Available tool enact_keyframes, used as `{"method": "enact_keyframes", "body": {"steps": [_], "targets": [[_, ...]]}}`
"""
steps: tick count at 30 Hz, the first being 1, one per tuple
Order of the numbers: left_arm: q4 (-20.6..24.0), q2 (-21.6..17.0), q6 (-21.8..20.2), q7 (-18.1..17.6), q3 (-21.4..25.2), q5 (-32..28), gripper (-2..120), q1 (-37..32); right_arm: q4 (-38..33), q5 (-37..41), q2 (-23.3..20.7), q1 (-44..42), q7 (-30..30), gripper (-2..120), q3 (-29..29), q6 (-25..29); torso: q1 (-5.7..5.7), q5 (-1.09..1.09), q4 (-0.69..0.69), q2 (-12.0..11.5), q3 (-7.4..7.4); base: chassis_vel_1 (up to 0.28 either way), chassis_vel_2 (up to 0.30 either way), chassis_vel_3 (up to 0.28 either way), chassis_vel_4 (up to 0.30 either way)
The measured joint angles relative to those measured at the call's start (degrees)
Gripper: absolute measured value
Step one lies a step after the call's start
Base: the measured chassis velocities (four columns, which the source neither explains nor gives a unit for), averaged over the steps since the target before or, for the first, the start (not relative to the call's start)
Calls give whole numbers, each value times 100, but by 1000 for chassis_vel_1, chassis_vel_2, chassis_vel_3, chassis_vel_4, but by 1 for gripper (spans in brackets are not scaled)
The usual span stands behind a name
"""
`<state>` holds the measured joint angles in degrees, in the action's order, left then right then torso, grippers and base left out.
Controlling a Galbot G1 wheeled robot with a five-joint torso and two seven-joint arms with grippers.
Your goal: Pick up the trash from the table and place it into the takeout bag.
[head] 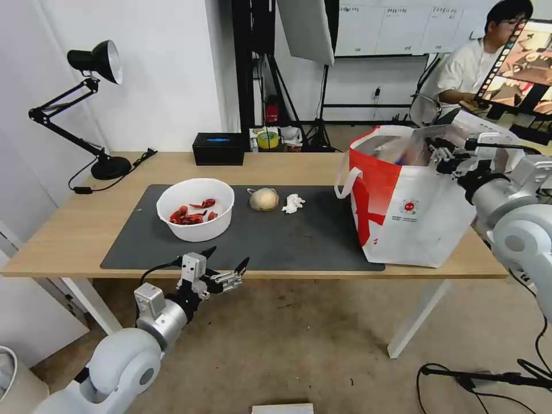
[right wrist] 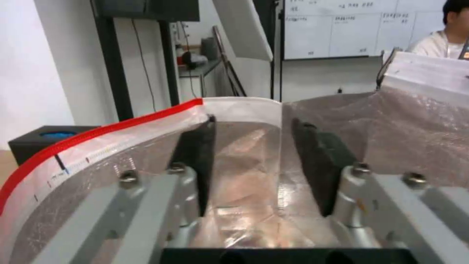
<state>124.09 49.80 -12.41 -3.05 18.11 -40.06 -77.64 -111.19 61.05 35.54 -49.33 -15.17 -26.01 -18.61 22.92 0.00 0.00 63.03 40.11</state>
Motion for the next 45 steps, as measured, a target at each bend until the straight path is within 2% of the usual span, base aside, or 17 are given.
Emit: {"method": "enact_keyframes", "body": {"steps": [3, 6, 8, 9, 11, 12, 15, 24, 29, 31, 36, 45], "targets": [[-4, -8, -4, -2, -1, -8, 100, 23, -8, 47, -1, 13, 5, 47, 7, -8, 0, 0, 0, 0, 0, 0, 0, 0, 0], [-4, -45, -7, -4, 2, -18, 100, 52, -25, 168, -17, 90, 8, 65, 52, -11, 0, 0, 0, 0, 0, 0, 0, 0, 0], [-4, -54, -2, -5, 4, -19, 100, 53, -26, 197, -24, 112, 8, 66, 69, -11, 0, 0, 0, 0, 0, 0, 0, 0, 0], [-4, -72, 30, -5, 15, -27, 100, 55, -30, 250, -34, 162, 8, 75, 107, -12, 0, 0, 0, 0, 0, 0, 0, 0, 0], [-4, -89, 56, -5, 45, -62, 100, 55, -54, 309, -40, 227, 9, 83, 152, -13, 0, 0, 0, 0, 0, 0, 0, 0, 0], [-4, -89, 56, -5, 45, -62, 100, 55, -54, 309, -40, 227, 9, 83, 152, -13, 0, 0, 0, 0, 0, 0, 0, 0, 0], [-4, -101, 63, -5, 110, -82, 100, 38, -230, 438, -49, 310, 12, 97, 189, -13, 0, 0, 1, 0, 0, 0, 0, 0, 0], [8, -116, 93, -3, 228, -87, 100, -18, -724, 741, -124, 377, 170, 100, 255, -9, 0, -1, 1, 0, 0, 0, 0, 0, 0], [23, -118, 123, 3, 339, -86, 100, -79, -1173, 785, -141, 87, 651, 100, 297, -8, 0, 0, 0, 0, 0, 0, 0, 0, 0], [28, -119, 146, 9, 412, -56, 100, -126, -1390, 490, -112, -264, 952, 100, 298, -8, 0, 0, 0, 0, 0, 0, 0, 0, 0], [31, -106, 206, 24, 519, 27, 100, -211, -1697, 14, 29, -1065, 1205, 100, 262, 180, -1, 0, 0, 0, 0, 0, 0, 0, 0], [-81, -14, 335, 132, 714, 255, 100, -426, -1825, -803, 401, -2051, 1258, 100, 338, 664, -1, 0, 0, 0, -1, 0, 0, 0, 0]]}}
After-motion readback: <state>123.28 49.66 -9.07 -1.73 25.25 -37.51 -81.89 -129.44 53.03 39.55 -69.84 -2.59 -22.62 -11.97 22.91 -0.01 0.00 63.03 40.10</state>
